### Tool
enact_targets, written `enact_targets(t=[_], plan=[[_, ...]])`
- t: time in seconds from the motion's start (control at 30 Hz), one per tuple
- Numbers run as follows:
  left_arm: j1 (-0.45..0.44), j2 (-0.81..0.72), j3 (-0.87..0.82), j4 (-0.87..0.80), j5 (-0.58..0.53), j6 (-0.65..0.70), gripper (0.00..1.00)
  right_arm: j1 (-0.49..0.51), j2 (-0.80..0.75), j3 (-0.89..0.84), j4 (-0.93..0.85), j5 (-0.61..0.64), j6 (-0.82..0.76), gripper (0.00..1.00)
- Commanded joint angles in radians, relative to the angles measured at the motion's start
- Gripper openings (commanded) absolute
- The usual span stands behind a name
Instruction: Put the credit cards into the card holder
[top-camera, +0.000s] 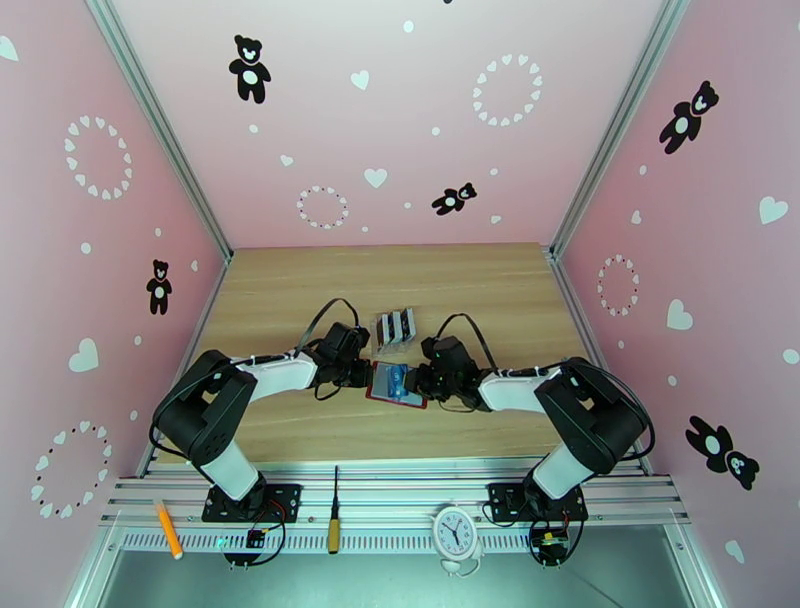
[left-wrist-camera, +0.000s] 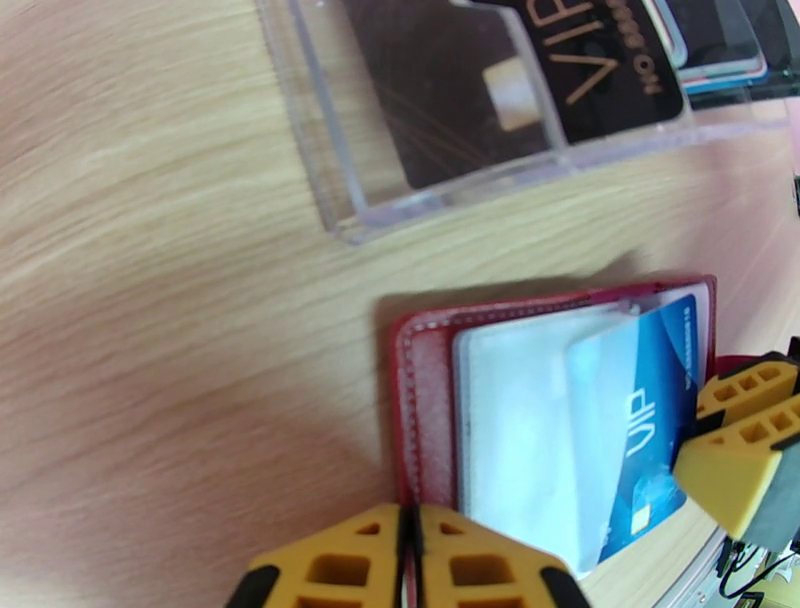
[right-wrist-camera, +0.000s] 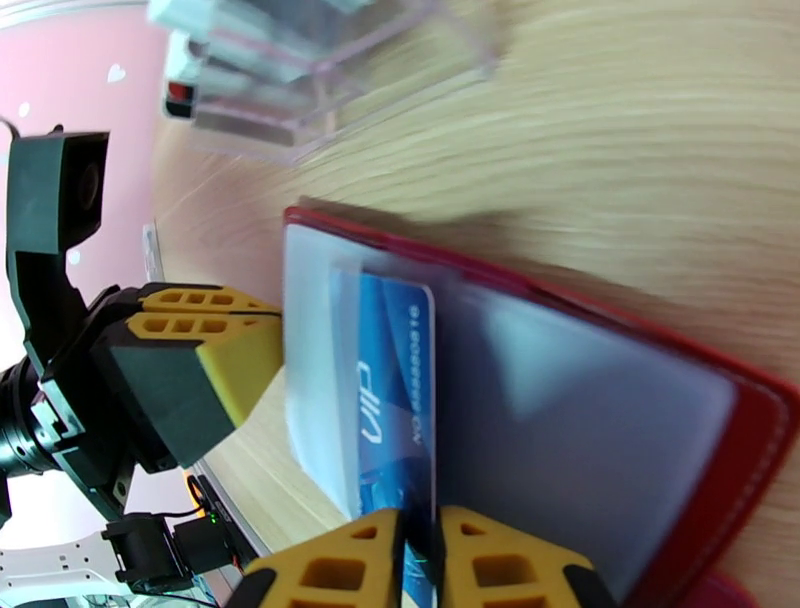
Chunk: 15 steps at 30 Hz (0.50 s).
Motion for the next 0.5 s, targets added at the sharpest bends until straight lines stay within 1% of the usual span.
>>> enact_targets(t=[0.0, 0.17, 0.33, 0.47], plan=[[-0.006, 0.015, 0.015, -0.032, 0.015, 0.004, 0.14, 0.011, 0.012, 0.052, -0.107, 0.020, -0.046, 0.19], [-0.005, 0.011, 0.015, -0.038, 0.012, 0.002, 0.14, 0.019, 0.036, 0.103, -0.198, 0.029, -0.071, 0.28], [-0.006, 0.004, 0.015, -0.048, 0.002, 0.003, 0.14, 0.020, 0.039, 0.160, -0.337, 0.068, -0.122, 0.33], [-0.006, -0.003, 0.015, -0.052, 0.005, 0.001, 0.13, 0.019, 0.020, 0.220, -0.473, 0.128, -0.171, 0.35]])
